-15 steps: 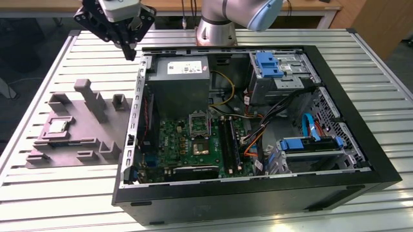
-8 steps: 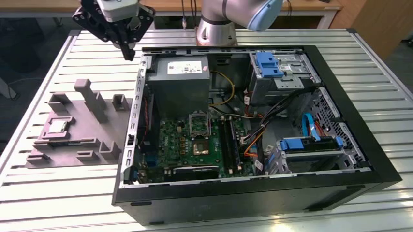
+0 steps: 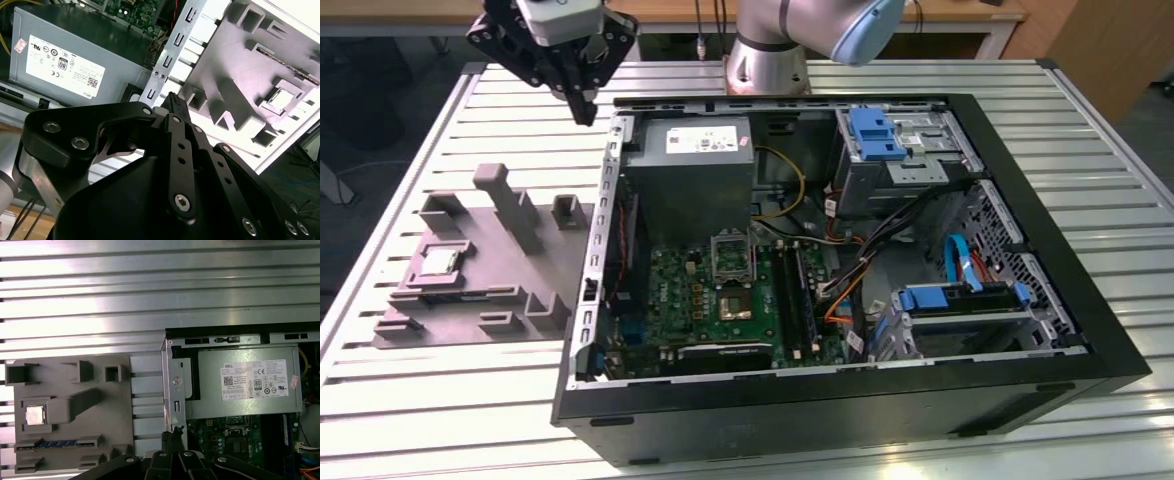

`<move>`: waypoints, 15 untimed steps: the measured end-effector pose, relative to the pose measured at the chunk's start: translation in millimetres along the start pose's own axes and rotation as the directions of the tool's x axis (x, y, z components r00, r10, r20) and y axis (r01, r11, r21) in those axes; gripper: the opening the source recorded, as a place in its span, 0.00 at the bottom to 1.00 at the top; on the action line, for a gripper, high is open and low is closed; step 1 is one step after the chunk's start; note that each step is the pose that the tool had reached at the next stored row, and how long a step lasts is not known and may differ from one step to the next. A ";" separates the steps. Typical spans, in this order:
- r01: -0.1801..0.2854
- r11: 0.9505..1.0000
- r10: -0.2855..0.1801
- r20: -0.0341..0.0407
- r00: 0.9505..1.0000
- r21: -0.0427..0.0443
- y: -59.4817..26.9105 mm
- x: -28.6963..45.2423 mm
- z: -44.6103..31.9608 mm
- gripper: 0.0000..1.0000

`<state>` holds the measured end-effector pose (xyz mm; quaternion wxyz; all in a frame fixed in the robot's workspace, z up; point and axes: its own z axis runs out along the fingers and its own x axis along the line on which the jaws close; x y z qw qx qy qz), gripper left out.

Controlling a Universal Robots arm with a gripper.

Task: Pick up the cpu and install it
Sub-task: 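Reach for the cpu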

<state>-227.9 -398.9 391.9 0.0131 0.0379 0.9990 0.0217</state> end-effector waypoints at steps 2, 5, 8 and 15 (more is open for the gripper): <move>0.000 1.000 0.000 0.000 1.000 0.000 0.0 0.5 0.0 0.11; 0.000 1.000 0.000 0.000 1.000 0.000 -0.1 1.2 0.0 0.11; 0.000 1.000 0.000 0.000 1.000 0.000 -0.2 1.9 0.0 0.11; 0.000 1.000 0.000 0.000 1.000 0.000 -0.3 3.8 -0.1 0.11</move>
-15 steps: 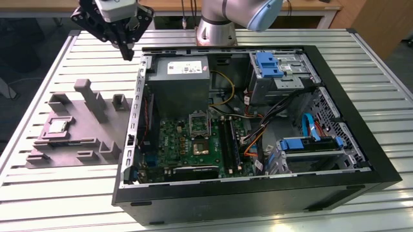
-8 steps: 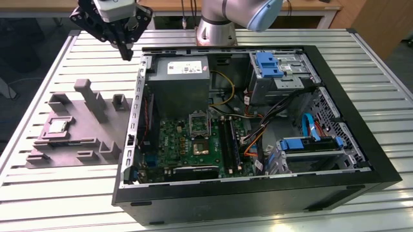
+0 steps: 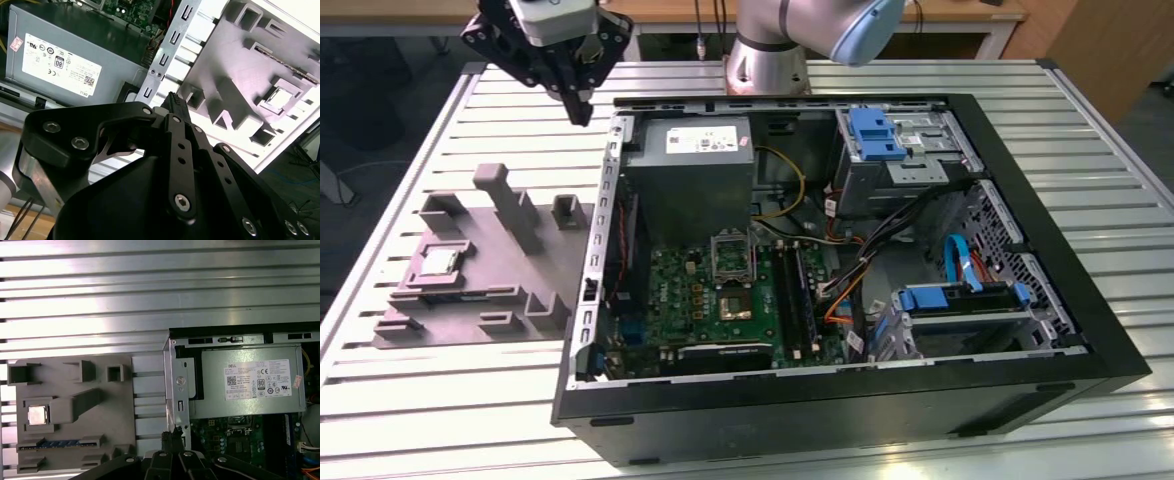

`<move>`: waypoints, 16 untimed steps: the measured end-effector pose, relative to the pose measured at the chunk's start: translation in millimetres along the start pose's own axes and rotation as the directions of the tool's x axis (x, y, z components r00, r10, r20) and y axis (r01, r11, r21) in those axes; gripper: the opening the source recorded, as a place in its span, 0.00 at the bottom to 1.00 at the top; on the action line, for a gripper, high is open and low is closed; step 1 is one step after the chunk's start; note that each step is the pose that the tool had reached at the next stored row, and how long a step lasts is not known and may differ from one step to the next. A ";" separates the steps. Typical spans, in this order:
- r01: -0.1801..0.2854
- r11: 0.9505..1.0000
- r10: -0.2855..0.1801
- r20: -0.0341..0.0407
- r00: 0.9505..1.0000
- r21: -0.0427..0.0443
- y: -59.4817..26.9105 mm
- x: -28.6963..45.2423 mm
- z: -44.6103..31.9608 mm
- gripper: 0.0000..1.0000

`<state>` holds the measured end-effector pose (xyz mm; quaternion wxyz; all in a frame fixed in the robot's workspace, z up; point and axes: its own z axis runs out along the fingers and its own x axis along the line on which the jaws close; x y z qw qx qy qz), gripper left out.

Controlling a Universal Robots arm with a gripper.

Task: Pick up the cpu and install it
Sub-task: 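Reach for the cpu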

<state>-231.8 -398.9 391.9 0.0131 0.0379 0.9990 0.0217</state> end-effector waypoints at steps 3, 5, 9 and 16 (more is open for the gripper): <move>0.000 1.000 0.000 0.000 1.000 0.000 -0.1 0.9 0.0 0.11; 0.000 1.000 0.000 0.000 1.000 0.000 -0.1 1.6 0.0 0.11; 0.000 1.000 0.000 0.000 1.000 0.000 -0.2 3.0 -0.1 0.11; 0.000 1.000 0.000 0.000 1.000 0.000 -0.5 6.0 -0.1 0.11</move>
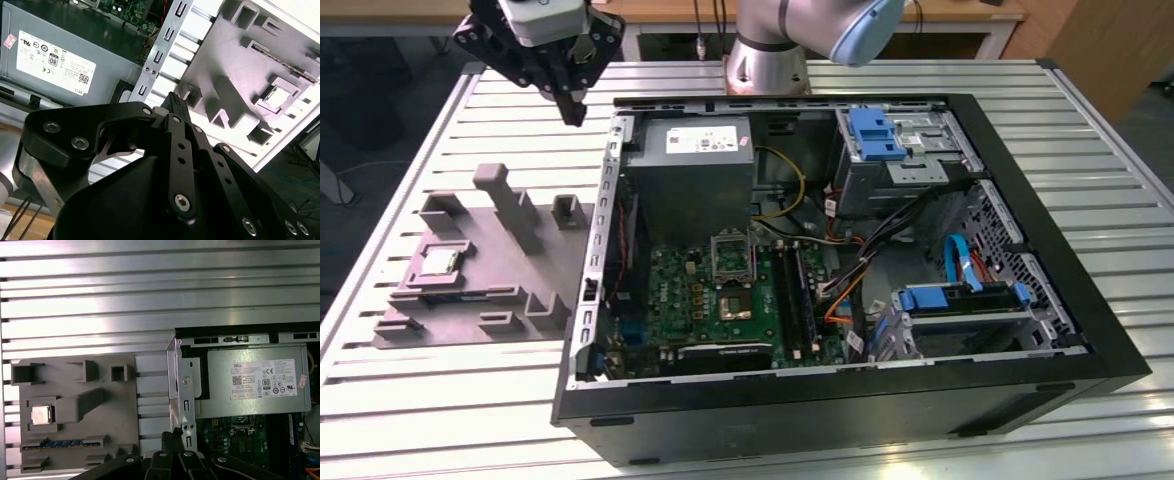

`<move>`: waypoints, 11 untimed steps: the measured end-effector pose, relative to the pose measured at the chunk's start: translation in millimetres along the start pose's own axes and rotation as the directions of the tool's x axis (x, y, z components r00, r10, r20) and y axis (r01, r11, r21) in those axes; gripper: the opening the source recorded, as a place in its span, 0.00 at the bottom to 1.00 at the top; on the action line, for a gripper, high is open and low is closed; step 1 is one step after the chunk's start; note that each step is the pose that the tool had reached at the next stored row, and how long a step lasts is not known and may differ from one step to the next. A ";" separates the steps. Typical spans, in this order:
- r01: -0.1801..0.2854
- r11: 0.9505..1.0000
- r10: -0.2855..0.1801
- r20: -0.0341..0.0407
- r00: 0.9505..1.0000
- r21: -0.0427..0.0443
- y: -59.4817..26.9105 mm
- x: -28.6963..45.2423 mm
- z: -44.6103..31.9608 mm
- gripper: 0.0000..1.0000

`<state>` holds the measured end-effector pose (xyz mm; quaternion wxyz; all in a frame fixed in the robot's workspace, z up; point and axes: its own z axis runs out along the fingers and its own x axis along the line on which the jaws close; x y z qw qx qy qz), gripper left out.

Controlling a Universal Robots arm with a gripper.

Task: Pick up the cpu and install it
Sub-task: 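Reach for the cpu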

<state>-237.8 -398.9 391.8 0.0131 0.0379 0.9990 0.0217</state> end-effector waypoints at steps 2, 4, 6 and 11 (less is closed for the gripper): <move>0.000 1.000 0.000 0.000 1.000 0.000 -0.1 0.8 0.0 0.11; 0.000 1.000 0.000 0.000 1.000 0.000 -0.1 1.6 0.0 0.11; 0.000 1.000 0.000 0.000 1.000 0.000 -0.2 2.3 0.0 0.11; 0.000 1.000 0.000 0.000 1.000 0.000 -0.3 3.9 0.0 0.11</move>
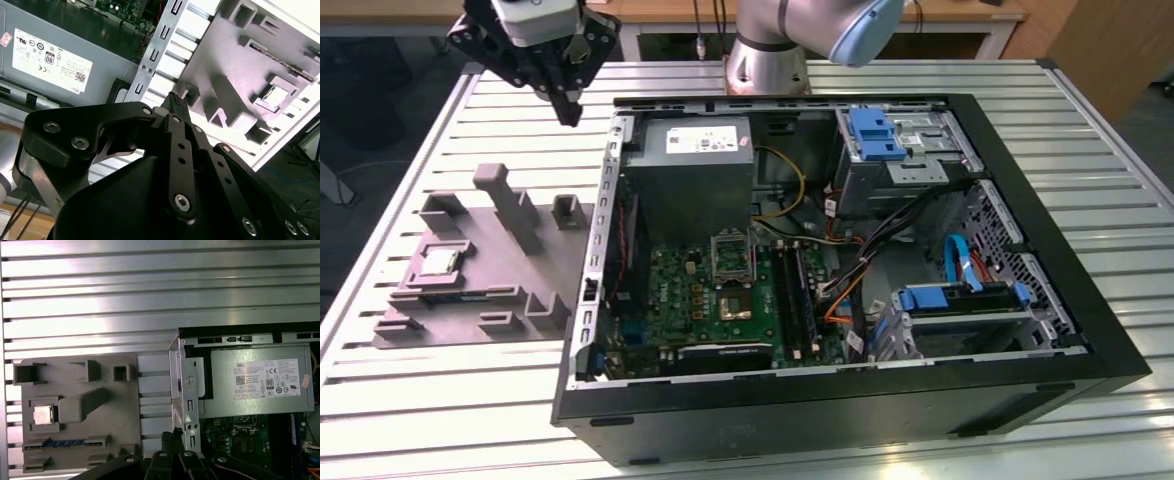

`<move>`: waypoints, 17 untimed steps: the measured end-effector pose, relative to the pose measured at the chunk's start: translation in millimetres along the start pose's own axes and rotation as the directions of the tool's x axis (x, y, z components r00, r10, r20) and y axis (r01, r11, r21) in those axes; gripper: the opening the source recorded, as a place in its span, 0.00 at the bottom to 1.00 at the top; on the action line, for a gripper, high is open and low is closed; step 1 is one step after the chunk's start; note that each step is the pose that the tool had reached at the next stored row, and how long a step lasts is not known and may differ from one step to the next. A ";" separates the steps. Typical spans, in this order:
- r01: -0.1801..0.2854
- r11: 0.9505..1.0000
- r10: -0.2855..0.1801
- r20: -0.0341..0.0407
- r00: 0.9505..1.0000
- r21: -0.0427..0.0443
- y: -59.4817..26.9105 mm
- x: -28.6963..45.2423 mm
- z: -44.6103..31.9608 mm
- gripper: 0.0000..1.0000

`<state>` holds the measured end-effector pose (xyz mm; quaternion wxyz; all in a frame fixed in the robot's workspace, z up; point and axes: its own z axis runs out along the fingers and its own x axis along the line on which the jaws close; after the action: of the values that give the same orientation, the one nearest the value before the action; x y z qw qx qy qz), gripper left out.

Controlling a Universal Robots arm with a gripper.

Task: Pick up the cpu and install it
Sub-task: 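Reach for the cpu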

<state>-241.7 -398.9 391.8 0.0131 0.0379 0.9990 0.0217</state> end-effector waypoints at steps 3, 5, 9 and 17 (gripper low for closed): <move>0.000 1.000 0.000 0.000 1.000 0.000 -0.1 0.9 0.0 0.11; 0.000 1.000 0.000 0.000 1.000 0.000 -0.1 1.5 -0.1 0.11; 0.000 1.000 0.000 0.000 1.000 0.000 -0.2 2.7 -0.1 0.11; 0.000 1.000 0.000 0.000 1.000 0.000 -0.4 5.6 -0.1 0.11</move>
<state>-247.3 -398.9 391.7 0.0131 0.0379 0.9990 0.0217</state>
